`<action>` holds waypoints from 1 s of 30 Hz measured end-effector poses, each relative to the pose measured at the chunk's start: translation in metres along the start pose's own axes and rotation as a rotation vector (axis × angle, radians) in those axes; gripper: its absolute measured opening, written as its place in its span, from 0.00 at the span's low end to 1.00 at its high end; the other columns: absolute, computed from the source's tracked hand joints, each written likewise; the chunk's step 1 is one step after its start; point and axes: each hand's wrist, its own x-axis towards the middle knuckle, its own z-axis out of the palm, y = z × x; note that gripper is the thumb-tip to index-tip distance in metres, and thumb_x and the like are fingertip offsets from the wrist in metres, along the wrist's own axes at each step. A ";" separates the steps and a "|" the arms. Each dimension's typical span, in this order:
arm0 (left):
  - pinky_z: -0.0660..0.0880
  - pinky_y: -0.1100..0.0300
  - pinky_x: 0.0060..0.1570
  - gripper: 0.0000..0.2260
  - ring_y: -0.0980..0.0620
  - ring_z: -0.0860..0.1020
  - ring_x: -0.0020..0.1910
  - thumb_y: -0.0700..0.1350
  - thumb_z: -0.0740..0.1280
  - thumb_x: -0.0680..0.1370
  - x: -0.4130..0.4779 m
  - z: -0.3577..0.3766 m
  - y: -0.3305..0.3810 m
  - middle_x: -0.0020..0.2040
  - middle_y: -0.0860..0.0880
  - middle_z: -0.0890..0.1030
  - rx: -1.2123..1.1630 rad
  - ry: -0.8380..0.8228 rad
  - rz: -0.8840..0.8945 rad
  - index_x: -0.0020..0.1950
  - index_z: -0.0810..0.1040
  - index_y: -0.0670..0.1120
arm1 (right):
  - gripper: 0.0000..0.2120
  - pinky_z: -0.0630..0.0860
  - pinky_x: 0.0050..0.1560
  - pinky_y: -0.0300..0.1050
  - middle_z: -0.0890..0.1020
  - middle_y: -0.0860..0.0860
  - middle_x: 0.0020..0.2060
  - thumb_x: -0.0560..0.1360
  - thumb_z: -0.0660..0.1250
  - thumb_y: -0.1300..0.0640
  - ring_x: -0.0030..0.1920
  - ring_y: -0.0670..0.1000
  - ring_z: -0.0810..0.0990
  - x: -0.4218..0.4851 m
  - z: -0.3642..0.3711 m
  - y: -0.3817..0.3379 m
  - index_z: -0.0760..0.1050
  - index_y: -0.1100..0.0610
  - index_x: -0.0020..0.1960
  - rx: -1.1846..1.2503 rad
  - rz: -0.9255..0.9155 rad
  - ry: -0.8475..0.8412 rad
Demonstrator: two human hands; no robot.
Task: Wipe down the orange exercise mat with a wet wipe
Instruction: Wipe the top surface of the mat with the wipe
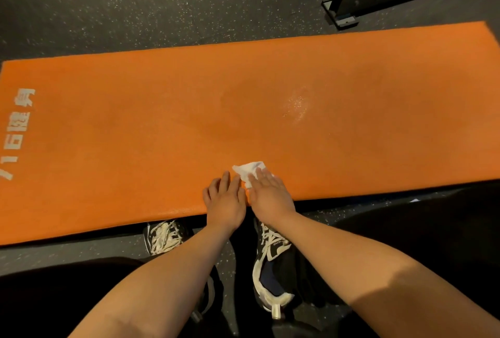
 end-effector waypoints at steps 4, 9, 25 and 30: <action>0.46 0.43 0.76 0.23 0.44 0.48 0.80 0.56 0.46 0.85 -0.002 -0.001 0.001 0.83 0.50 0.51 0.012 -0.044 0.009 0.81 0.57 0.56 | 0.28 0.39 0.80 0.53 0.41 0.56 0.82 0.86 0.45 0.51 0.81 0.54 0.37 -0.002 -0.006 0.003 0.43 0.56 0.83 0.008 0.224 0.029; 0.47 0.43 0.76 0.23 0.44 0.49 0.80 0.56 0.47 0.85 -0.004 0.000 -0.002 0.83 0.50 0.51 0.005 -0.052 0.030 0.80 0.58 0.56 | 0.26 0.40 0.80 0.52 0.44 0.53 0.82 0.86 0.43 0.50 0.81 0.52 0.39 -0.011 0.006 -0.015 0.46 0.52 0.83 -0.023 -0.025 -0.010; 0.47 0.43 0.76 0.23 0.44 0.49 0.80 0.57 0.46 0.85 -0.005 -0.004 -0.006 0.83 0.51 0.50 0.054 -0.082 0.069 0.81 0.56 0.57 | 0.26 0.43 0.81 0.51 0.47 0.51 0.82 0.86 0.46 0.51 0.82 0.50 0.42 -0.003 0.005 -0.001 0.51 0.54 0.83 0.067 0.023 0.029; 0.50 0.44 0.74 0.22 0.44 0.52 0.78 0.57 0.47 0.85 -0.004 -0.010 -0.005 0.82 0.51 0.53 0.065 -0.068 0.086 0.80 0.58 0.58 | 0.28 0.44 0.81 0.53 0.47 0.55 0.82 0.85 0.48 0.52 0.82 0.53 0.41 0.006 0.002 -0.009 0.48 0.58 0.83 0.074 0.154 0.049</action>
